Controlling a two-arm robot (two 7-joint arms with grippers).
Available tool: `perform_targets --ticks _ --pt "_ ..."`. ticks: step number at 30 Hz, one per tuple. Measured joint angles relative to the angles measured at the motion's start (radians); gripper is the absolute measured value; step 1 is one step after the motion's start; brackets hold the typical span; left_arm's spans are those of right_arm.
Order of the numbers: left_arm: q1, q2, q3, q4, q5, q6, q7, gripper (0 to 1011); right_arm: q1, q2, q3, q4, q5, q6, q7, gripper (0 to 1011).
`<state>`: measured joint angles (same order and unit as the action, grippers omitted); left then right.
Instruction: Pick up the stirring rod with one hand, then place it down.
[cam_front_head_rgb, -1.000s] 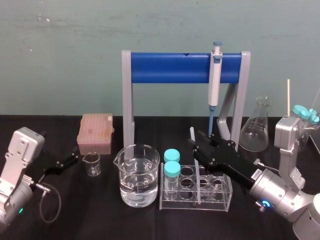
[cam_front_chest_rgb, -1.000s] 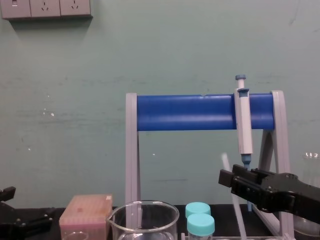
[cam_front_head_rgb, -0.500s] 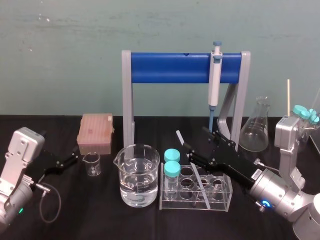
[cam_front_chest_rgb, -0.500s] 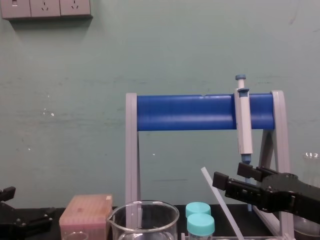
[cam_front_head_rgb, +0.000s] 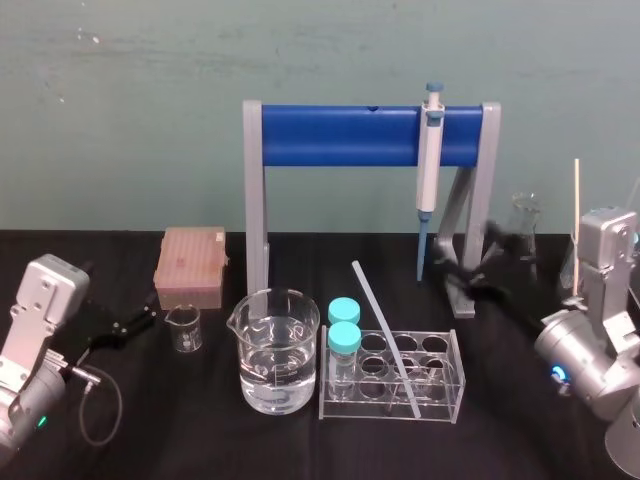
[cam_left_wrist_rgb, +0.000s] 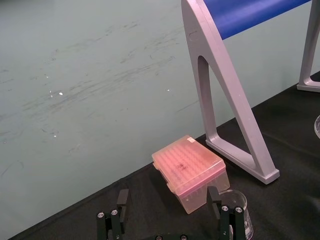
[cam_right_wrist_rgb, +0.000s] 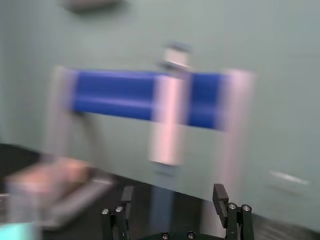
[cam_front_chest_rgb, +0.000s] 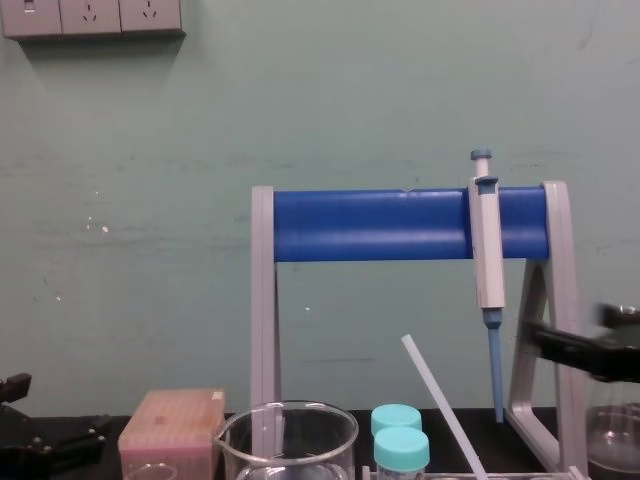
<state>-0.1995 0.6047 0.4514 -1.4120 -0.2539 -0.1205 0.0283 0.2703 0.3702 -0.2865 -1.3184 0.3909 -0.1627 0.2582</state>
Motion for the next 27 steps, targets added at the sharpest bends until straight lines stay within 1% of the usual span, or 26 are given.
perform_targets --ticks 2,3,4,5,6,9,12,27 --pt "0.000 0.000 0.000 0.000 0.000 0.000 0.000 1000 -0.004 -0.008 0.016 0.000 -0.046 0.032 -0.093 1003" --pt "0.000 0.000 0.000 0.000 0.000 0.000 0.000 1000 -0.007 -0.017 0.031 0.005 -0.082 0.067 -0.177 1003" --pt "0.000 0.000 0.000 0.000 0.000 0.000 0.000 1000 -0.008 -0.021 0.037 0.009 -0.097 0.086 -0.208 1003" --pt "0.000 0.000 0.000 0.000 0.000 0.000 0.000 1000 -0.011 -0.026 0.046 0.016 -0.116 0.116 -0.255 1003" --pt "0.000 0.000 0.000 0.000 0.000 0.000 0.000 1000 -0.013 -0.029 0.050 0.019 -0.121 0.128 -0.268 1003" --pt "0.000 0.000 0.000 0.000 0.000 0.000 0.000 1000 -0.018 -0.036 0.061 0.026 -0.132 0.159 -0.295 1003" --pt "0.000 0.000 0.000 0.000 0.000 0.000 0.000 1000 -0.021 -0.043 0.067 0.027 -0.136 0.173 -0.302 1002" --pt "0.000 0.000 0.000 0.000 0.000 0.000 0.000 1000 -0.019 -0.039 0.064 0.027 -0.134 0.166 -0.299 1003"
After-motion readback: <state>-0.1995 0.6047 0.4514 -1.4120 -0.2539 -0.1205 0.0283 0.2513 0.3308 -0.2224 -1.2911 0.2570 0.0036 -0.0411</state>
